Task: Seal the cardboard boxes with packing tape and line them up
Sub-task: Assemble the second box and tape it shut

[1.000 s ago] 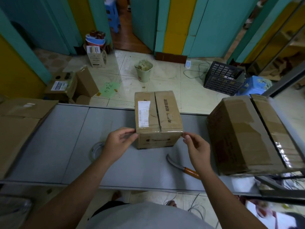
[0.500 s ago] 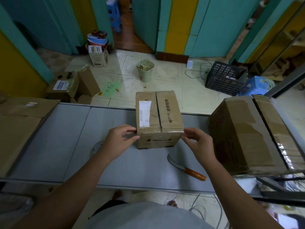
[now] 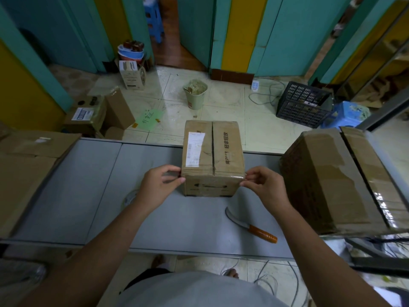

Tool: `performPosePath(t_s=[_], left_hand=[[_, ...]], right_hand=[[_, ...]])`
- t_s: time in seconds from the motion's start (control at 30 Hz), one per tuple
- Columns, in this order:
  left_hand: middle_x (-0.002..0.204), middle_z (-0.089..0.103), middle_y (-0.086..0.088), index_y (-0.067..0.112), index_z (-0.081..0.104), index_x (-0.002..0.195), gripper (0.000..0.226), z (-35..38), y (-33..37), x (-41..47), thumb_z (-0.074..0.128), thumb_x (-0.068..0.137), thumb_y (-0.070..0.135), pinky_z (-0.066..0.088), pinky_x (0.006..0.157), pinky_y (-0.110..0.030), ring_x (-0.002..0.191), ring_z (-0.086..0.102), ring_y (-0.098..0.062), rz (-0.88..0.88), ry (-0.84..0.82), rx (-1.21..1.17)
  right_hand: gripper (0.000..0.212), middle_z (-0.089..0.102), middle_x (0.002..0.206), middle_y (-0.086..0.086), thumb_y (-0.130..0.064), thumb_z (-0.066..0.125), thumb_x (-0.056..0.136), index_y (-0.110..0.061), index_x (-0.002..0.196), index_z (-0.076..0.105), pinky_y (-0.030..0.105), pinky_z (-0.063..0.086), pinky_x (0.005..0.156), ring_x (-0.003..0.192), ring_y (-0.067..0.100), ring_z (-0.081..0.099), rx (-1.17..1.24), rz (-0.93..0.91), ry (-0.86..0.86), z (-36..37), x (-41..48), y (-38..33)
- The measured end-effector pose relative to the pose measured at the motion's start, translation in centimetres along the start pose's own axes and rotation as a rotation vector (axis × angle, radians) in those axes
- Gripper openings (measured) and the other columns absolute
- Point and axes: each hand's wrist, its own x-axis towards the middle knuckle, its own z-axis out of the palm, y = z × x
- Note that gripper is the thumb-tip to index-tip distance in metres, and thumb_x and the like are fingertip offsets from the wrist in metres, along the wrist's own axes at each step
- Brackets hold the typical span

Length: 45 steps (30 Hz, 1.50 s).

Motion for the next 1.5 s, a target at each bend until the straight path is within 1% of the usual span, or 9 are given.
performPosePath(t_s=[0.27, 0.53, 0.7, 0.8, 1.0, 1.13, 1.23, 1.37, 1.5], left_hand=[[0.103, 0.077, 0.01, 0.027, 0.072, 0.109, 0.031, 0.3, 0.7, 0.6, 0.088, 0.086, 0.015, 0.062, 0.08, -0.024, 0.092, 0.078, -0.005, -0.074, -0.017, -0.028], [0.144, 0.062, 0.006, 0.033, 0.049, 0.154, 0.081, 1.1, 4.6, 3.7, 0.064, 0.088, 0.077, 0.051, 0.096, -0.051, 0.128, 0.06, -0.024, -0.487, -0.07, -0.207], [0.126, 0.073, 0.003, 0.033, 0.062, 0.142, 0.046, 2.7, 5.1, 4.7, 0.064, 0.102, 0.055, 0.056, 0.099, -0.063, 0.111, 0.07, -0.027, -0.473, -0.08, -0.182], [0.115, 0.078, 0.003, 0.036, 0.067, 0.123, 0.022, 1.6, 4.1, 4.3, 0.062, 0.105, 0.048, 0.062, 0.09, -0.058, 0.106, 0.074, -0.027, -0.468, -0.055, -0.266], [0.123, 0.077, -0.014, 0.019, 0.076, 0.126, 0.038, -0.4, 1.6, 3.2, 0.06, 0.104, 0.046, 0.06, 0.09, -0.065, 0.114, 0.074, -0.038, -0.589, -0.12, -0.727], [0.124, 0.076, -0.019, 0.017, 0.082, 0.118, 0.042, -0.2, 0.7, 2.6, 0.064, 0.099, 0.049, 0.061, 0.091, -0.06, 0.113, 0.074, -0.037, -0.64, -0.147, -0.855], [0.126, 0.076, -0.012, 0.018, 0.07, 0.136, 0.045, 0.3, 1.1, 2.8, 0.055, 0.107, 0.048, 0.057, 0.103, -0.051, 0.118, 0.073, -0.03, -0.561, -0.1, -0.683], [0.132, 0.07, 0.0, 0.022, 0.059, 0.146, 0.04, -0.4, 1.9, 3.2, 0.062, 0.107, 0.032, 0.057, 0.09, -0.028, 0.105, 0.068, -0.002, -0.319, 0.156, -0.253], [0.138, 0.069, 0.012, 0.041, 0.064, 0.141, 0.054, -1.2, 4.0, 3.1, 0.056, 0.097, 0.072, 0.053, 0.107, -0.051, 0.127, 0.065, -0.012, -0.282, 0.037, -0.305]], right_hand=[[0.033, 0.076, 0.093, 0.001, -0.011, 0.091, 0.075, -0.017, 0.101, 0.071, 0.031, 0.064, 0.082, 0.088, 0.013, 0.075, 0.079, 0.033, -0.011, 0.3, 0.2, 0.2], [0.022, 0.076, 0.106, -0.002, -0.033, 0.075, 0.094, -0.022, 0.112, 0.073, 0.042, 0.063, 0.089, 0.102, 0.017, 0.073, 0.254, 0.137, -0.018, 1.4, -0.5, 0.7], [0.018, 0.077, 0.105, -0.004, -0.038, 0.063, 0.103, -0.026, 0.11, 0.074, 0.036, 0.061, 0.085, 0.101, 0.013, 0.073, 0.26, 0.144, 0.002, 1.8, -0.4, 0.2], [0.02, 0.076, 0.104, -0.004, -0.043, 0.062, 0.102, -0.028, 0.109, 0.074, 0.036, 0.059, 0.089, 0.104, 0.015, 0.072, 0.28, 0.24, 0.102, 1.8, -0.2, 0.5], [0.073, 0.066, 0.129, 0.01, -0.071, 0.07, 0.078, -0.022, 0.132, 0.06, 0.05, 0.053, 0.104, 0.119, 0.031, 0.064, 0.498, 0.61, -0.066, 1.8, -0.1, 0.1], [0.071, 0.07, 0.134, 0.01, -0.066, 0.067, 0.084, -0.022, 0.14, 0.061, 0.049, 0.053, 0.106, 0.126, 0.031, 0.065, 0.769, 0.584, -0.193, 2.2, 0.1, -1.2], [0.057, 0.072, 0.133, 0.006, -0.061, 0.061, 0.09, -0.028, 0.137, 0.064, 0.046, 0.056, 0.099, 0.127, 0.029, 0.065, 0.853, 0.529, -0.198, 2.6, 0.3, -2.6], [0.048, 0.079, 0.113, 0.009, -0.057, 0.067, 0.088, -0.021, 0.12, 0.074, 0.049, 0.059, 0.099, 0.112, 0.03, 0.072, 0.676, 0.503, -0.087, 2.8, 0.4, -3.8], [0.034, 0.081, 0.104, 0.005, -0.046, 0.072, 0.094, -0.018, 0.112, 0.078, 0.048, 0.061, 0.092, 0.102, 0.026, 0.076, 0.498, 0.34, -0.029, 2.9, 0.3, -4.7]])
